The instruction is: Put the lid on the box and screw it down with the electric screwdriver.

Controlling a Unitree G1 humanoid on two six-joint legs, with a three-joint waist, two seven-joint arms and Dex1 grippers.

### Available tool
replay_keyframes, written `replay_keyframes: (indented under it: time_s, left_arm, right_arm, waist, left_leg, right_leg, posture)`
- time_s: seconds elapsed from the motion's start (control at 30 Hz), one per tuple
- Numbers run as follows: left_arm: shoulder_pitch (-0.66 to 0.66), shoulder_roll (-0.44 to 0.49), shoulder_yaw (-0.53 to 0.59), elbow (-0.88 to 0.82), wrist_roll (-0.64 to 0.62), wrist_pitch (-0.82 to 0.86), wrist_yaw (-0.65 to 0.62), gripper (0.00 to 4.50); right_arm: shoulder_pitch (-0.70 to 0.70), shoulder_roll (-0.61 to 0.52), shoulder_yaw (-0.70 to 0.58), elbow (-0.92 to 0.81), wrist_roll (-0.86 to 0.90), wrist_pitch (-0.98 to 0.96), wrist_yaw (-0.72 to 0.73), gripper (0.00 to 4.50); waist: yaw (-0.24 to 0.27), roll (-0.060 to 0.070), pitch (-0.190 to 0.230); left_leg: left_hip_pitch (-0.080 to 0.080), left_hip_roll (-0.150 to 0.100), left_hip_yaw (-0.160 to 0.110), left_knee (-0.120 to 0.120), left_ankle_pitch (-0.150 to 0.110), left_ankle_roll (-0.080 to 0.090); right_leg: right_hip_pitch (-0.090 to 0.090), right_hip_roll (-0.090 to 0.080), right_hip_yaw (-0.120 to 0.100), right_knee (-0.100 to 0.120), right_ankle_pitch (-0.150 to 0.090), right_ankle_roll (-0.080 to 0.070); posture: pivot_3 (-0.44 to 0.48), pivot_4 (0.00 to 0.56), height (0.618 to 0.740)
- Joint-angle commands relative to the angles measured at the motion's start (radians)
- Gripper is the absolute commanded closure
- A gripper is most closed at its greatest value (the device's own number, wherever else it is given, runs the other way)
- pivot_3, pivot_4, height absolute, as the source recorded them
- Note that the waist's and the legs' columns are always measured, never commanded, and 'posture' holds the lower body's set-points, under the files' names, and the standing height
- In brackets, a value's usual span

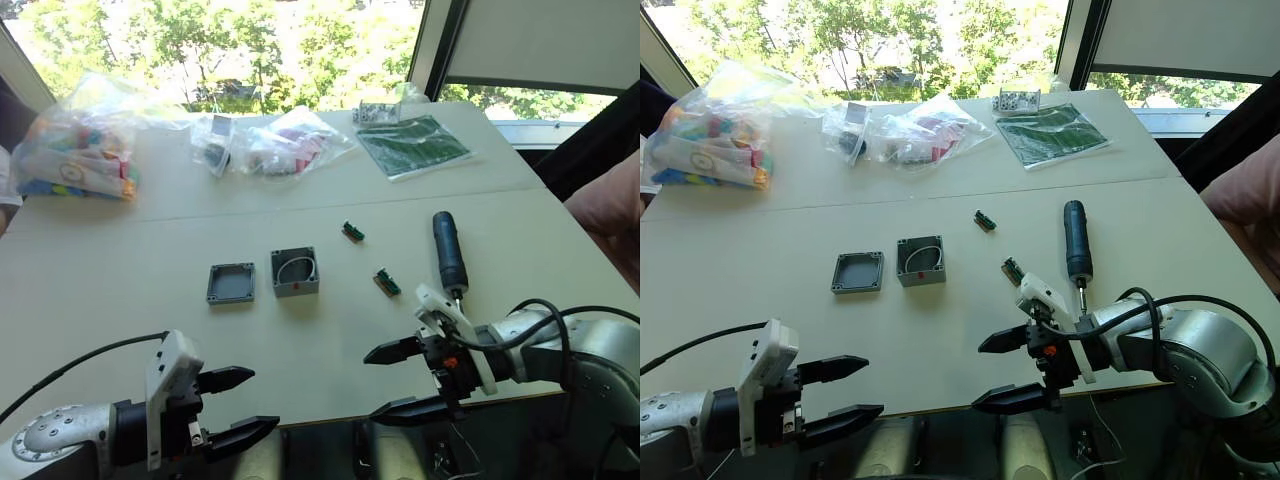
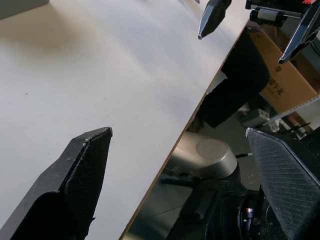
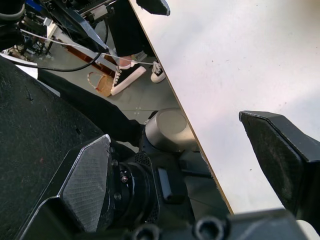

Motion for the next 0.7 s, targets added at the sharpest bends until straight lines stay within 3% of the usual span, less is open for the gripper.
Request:
replay_keyframes:
  time_s: [0.03, 0.23, 0.37, 0.43, 0.53, 0.7]
  left_arm:
    - [-0.027, 0.005, 0.042, 0.01, -0.036, -0.002, 0.011, 0.07]
    - [-0.262, 0.134, 0.109, 0.157, -0.076, 0.073, 0.083, 0.07]
    - [-0.571, 0.357, -0.012, 0.302, -0.047, 0.16, -0.024, 0.07]
    - [-0.746, 0.401, -0.164, 0.365, 0.085, 0.105, -0.122, 0.07]
    - [-1.122, 0.328, -0.519, 0.555, 0.414, -0.026, -0.341, 0.07]
    - [-1.431, 0.124, -0.838, 0.852, 0.726, -0.217, -0.62, 0.07]
  right_arm:
    - [-0.045, 0.026, -0.029, 0.02, 0.009, -0.018, -0.009, 0.0]
    - [-0.216, 0.123, -0.071, 0.122, 0.046, 0.017, -0.103, 0.0]
    - [-0.298, 0.21, -0.107, 0.132, 0.109, 0.057, -0.216, 0.0]
    - [-0.297, 0.234, -0.094, 0.107, 0.094, 0.049, -0.255, 0.0]
    - [-0.217, 0.241, -0.023, 0.046, -0.036, -0.021, -0.298, 0.0]
    - [-0.09, 0.252, 0.033, -0.031, -0.147, -0.079, -0.352, 0.0]
  waist:
    - [0.0, 0.0, 0.0]
    - [0.001, 0.0, 0.0]
    - [0.0, -0.004, 0.0]
    - [-0.002, -0.004, 0.0]
    - [0.001, -0.005, 0.0]
    - [0.0, -0.006, 0.0]
  left_leg:
    - [0.0, 0.0, 0.0, 0.0, 0.0, 0.0]
    - [0.001, 0.0, -0.001, 0.0, 0.0, 0.0]
    - [0.0, 0.0, -0.002, 0.0, 0.0, 0.0]
    - [0.0, 0.0, -0.001, -0.001, 0.0, 0.0]
    - [-0.001, -0.003, 0.001, -0.003, 0.0, 0.001]
    - [-0.002, -0.003, 0.004, -0.002, 0.0, 0.001]
  right_leg:
    - [0.0, 0.0, 0.0, 0.0, 0.0, 0.0]
    - [0.0, 0.001, 0.0, 0.002, 0.0, -0.001]
    - [-0.001, 0.002, 0.0, 0.003, 0.007, -0.002]
    - [-0.001, 0.001, 0.001, 0.003, 0.011, -0.008]
    - [-0.001, 0.002, 0.005, 0.002, 0.02, -0.011]
    - [-0.001, 0.002, 0.007, 0.002, 0.02, -0.01]
  posture:
    - [0.0, 0.15, 0.74]
    - [0.0, 0.15, 0.74]
    - [0.0, 0.15, 0.74]
    - [0.0, 0.15, 0.74]
    - [0.0, 0.15, 0.74]
    - [0.0, 0.15, 0.74]
